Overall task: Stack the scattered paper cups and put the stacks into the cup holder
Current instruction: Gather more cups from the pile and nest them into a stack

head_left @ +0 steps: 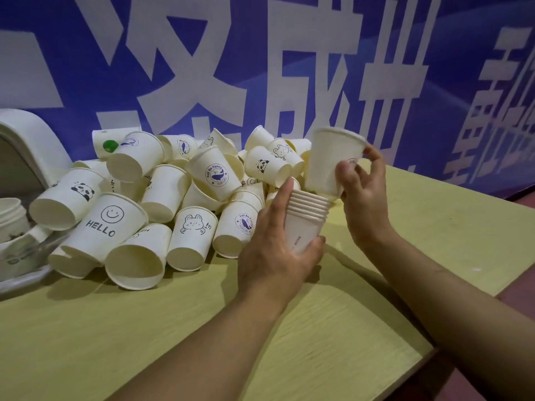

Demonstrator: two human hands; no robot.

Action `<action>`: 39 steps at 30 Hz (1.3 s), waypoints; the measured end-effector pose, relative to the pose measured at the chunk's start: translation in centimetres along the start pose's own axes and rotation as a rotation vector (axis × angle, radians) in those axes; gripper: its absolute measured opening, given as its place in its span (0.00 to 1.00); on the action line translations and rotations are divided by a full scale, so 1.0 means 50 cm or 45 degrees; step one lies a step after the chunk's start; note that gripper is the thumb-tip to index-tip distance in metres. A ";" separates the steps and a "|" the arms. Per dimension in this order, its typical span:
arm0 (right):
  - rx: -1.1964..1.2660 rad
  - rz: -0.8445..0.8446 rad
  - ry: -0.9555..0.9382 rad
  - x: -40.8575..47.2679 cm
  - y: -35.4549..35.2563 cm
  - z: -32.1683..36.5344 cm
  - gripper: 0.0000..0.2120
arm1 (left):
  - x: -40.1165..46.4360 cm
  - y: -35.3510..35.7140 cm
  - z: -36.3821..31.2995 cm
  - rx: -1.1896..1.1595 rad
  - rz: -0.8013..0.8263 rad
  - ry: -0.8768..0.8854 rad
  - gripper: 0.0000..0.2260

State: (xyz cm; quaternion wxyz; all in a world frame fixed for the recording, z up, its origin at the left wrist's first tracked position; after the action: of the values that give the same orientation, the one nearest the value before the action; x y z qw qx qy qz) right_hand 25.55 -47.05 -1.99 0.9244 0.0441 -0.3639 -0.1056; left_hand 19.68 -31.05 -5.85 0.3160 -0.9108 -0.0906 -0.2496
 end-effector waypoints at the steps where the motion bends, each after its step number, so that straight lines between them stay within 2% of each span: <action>1: -0.038 0.118 0.000 -0.005 0.013 -0.002 0.28 | 0.000 0.000 0.000 0.008 0.001 -0.002 0.44; 4: -0.191 0.398 0.021 -0.020 0.046 -0.011 0.25 | 0.003 -0.004 0.007 -0.017 -0.018 -0.054 0.47; 9: -0.141 0.415 0.086 -0.020 0.045 -0.022 0.20 | 0.007 -0.007 0.012 -0.051 -0.011 -0.099 0.46; 12: -0.162 0.444 0.078 -0.020 0.045 -0.021 0.26 | 0.008 -0.003 0.013 -0.028 0.013 -0.089 0.45; 14: -0.168 0.479 0.060 -0.020 0.049 -0.017 0.25 | 0.006 -0.003 0.012 -0.030 0.012 -0.083 0.45; 17: -0.199 0.464 -0.004 -0.015 0.043 -0.011 0.16 | 0.005 -0.006 0.014 -0.074 -0.039 -0.086 0.45; 20: -0.271 0.462 -0.042 -0.016 0.038 -0.019 0.18 | 0.009 -0.009 0.023 -0.139 -0.116 -0.136 0.48; 22: -0.315 0.337 -0.022 -0.010 0.028 -0.031 0.17 | 0.011 -0.012 0.027 -0.171 -0.154 -0.140 0.47; 24: -0.581 0.138 -0.013 0.021 0.002 -0.058 0.11 | 0.014 -0.015 0.032 -0.219 -0.185 -0.134 0.45; 27: -1.046 0.055 0.093 0.094 -0.031 -0.096 0.21 | 0.021 -0.017 0.041 -0.278 -0.206 -0.173 0.44; 30: -1.294 0.213 0.220 0.144 -0.033 -0.128 0.32 | 0.025 -0.019 0.046 -0.325 -0.214 -0.219 0.44; 34: -1.310 0.410 0.258 0.164 -0.024 -0.167 0.41 | 0.027 -0.019 0.046 -0.373 -0.188 -0.201 0.44; 39: -1.271 0.512 0.311 0.153 -0.029 -0.179 0.41 | 0.026 -0.019 0.042 -0.413 -0.166 -0.170 0.44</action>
State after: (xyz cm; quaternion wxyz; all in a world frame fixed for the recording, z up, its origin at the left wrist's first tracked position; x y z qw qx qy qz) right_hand 36.89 -50.15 -3.70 0.8705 -0.4581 -0.1609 -0.0807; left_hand 21.34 -28.97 -6.09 0.1413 -0.9566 -0.1287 -0.2198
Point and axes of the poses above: each hand's wrist, its own x-axis towards the middle knuckle, its own y-axis out of the palm, z = x × y, the point moved 5 cm from there along x, towards the middle knuckle, and after that the axes turned 6 degrees about -y, right-handed, at the moved point
